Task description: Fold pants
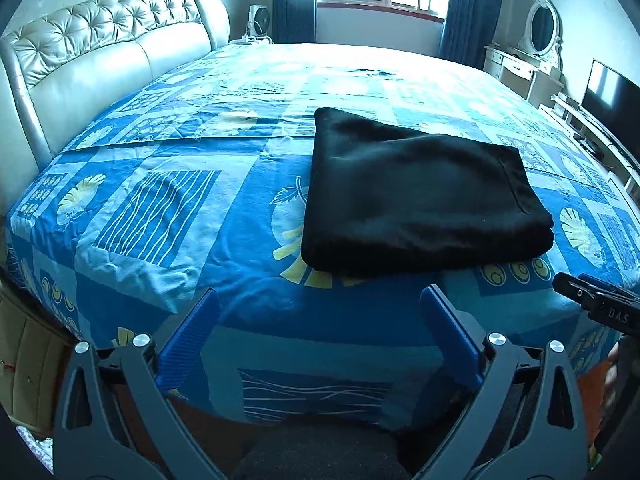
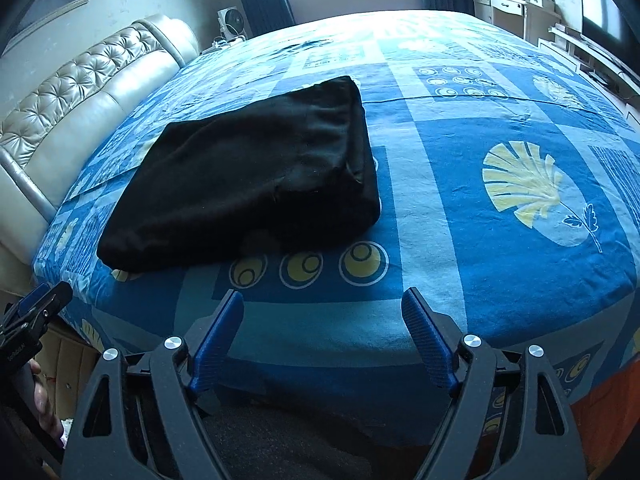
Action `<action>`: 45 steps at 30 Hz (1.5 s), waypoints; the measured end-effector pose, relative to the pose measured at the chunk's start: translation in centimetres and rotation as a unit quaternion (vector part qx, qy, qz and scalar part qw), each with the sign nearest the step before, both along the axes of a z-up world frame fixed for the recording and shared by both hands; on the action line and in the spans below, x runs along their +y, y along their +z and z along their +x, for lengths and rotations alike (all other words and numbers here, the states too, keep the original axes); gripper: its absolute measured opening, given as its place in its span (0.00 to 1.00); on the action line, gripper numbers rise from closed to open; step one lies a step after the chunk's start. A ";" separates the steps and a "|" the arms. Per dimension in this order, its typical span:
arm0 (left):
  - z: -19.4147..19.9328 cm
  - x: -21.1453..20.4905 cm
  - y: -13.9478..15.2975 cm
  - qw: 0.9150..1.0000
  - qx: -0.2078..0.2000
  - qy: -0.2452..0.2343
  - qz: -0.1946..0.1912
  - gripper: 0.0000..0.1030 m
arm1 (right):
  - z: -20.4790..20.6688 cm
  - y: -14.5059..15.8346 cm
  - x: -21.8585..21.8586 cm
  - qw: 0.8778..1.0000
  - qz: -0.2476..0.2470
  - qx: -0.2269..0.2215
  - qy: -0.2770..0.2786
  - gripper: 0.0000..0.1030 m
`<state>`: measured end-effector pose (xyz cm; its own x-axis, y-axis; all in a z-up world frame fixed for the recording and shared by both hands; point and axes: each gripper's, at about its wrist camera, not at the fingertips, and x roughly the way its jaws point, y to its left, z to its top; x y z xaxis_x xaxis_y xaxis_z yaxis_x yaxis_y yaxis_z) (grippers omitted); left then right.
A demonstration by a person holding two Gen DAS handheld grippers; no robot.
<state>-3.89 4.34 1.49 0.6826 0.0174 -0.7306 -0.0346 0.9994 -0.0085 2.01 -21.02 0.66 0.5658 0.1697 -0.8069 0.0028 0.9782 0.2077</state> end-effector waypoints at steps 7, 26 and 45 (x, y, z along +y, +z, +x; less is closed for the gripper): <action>0.2 -0.5 -0.3 1.000 0.011 -0.007 0.003 0.97 | 0.0 -0.1 0.2 1.000 0.000 0.003 0.003 0.78; 0.4 -0.1 -0.4 1.000 0.020 0.009 -0.002 0.98 | -0.2 -0.5 0.7 1.000 -0.003 0.011 0.007 0.78; 0.4 -0.3 -0.2 1.000 0.021 0.008 0.003 0.98 | -0.3 -0.5 1.1 1.000 -0.004 0.012 0.009 0.78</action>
<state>-3.46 4.07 1.28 0.6516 0.0317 -0.7579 -0.0503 0.9987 -0.0015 1.69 -19.94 0.19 0.5424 0.1730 -0.8221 -0.0099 0.9798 0.1997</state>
